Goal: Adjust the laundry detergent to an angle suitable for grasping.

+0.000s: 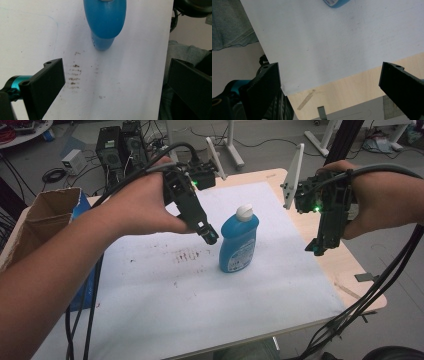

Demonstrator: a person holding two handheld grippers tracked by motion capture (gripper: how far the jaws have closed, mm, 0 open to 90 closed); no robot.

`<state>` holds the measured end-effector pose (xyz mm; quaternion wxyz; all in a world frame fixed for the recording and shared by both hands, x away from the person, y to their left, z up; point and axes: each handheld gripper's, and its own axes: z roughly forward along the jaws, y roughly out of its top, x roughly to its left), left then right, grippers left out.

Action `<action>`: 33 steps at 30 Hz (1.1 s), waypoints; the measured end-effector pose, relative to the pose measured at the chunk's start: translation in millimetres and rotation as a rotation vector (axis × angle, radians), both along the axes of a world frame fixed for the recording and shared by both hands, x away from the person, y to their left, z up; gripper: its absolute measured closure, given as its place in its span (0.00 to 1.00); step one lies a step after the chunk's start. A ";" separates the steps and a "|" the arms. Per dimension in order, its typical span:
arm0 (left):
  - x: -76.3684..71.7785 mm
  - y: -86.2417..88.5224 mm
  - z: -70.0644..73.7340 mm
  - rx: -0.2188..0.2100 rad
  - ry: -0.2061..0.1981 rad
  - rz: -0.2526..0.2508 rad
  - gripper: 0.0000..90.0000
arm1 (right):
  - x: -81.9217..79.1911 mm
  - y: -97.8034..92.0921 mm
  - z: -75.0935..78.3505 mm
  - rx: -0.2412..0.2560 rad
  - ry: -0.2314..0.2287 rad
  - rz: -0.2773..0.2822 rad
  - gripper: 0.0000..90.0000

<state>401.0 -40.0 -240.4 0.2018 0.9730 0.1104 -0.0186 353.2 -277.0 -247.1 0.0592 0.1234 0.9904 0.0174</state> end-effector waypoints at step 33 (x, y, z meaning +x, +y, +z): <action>11.8 -47.2 -33.3 -0.079 0.017 0.058 0.02 | -1.1 -6.6 -2.3 0.016 -0.018 -0.013 0.03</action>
